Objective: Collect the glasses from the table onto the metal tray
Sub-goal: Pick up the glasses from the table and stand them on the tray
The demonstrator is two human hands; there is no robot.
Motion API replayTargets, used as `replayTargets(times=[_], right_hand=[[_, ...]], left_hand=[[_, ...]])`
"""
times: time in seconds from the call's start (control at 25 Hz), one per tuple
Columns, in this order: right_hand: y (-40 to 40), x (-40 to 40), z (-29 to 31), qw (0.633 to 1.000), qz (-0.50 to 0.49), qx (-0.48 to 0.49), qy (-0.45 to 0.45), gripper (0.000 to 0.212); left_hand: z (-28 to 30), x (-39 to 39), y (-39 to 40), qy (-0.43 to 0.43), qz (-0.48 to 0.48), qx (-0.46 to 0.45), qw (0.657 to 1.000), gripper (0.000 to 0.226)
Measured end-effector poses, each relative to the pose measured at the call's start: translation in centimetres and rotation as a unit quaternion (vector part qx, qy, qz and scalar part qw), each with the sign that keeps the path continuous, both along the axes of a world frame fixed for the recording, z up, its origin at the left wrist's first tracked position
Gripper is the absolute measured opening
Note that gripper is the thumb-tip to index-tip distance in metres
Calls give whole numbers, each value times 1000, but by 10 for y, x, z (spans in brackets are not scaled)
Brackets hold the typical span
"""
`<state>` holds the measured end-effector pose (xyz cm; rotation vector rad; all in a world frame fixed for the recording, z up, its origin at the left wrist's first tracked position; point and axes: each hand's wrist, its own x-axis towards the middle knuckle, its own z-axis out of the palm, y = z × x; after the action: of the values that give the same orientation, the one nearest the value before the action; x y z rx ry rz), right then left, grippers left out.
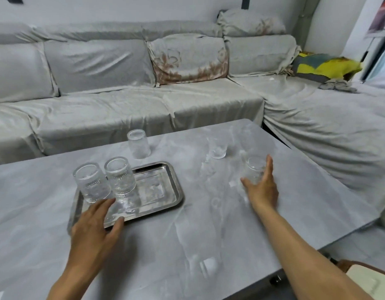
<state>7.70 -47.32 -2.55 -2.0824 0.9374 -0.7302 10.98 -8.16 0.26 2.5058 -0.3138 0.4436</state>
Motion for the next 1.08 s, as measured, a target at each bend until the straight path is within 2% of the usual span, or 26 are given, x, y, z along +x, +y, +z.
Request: replayTargets(times=[0.08, 0.16, 0.32, 0.44, 0.52, 0.68, 1.0, 1.08], right_hand=[[4, 3, 1, 999, -15, -29, 4, 84], [11, 5, 9, 999, -15, -14, -34, 75], [69, 35, 42, 989, 87, 24, -120, 74], [133, 70, 55, 977, 164, -12, -136, 76], [170, 91, 51, 970, 201, -36, -129, 76], [212, 130, 19, 958, 267, -72, -76, 77], [219, 152, -18, 943, 317, -91, -49, 99], [216, 147, -16, 943, 325, -53, -39, 111]], left_hand=[[0, 3, 1, 1, 6, -6, 1000, 44], [2, 6, 1, 8, 14, -9, 1000, 46], [6, 19, 22, 93, 93, 1, 991, 51], [-1, 23, 41, 196, 112, 90, 970, 53], [-11, 21, 49, 199, 72, 175, 962, 44], [-18, 26, 59, 184, 15, 228, 956, 33], [-20, 34, 63, 195, -6, 261, 945, 31], [-18, 33, 61, 206, -2, 265, 942, 35]])
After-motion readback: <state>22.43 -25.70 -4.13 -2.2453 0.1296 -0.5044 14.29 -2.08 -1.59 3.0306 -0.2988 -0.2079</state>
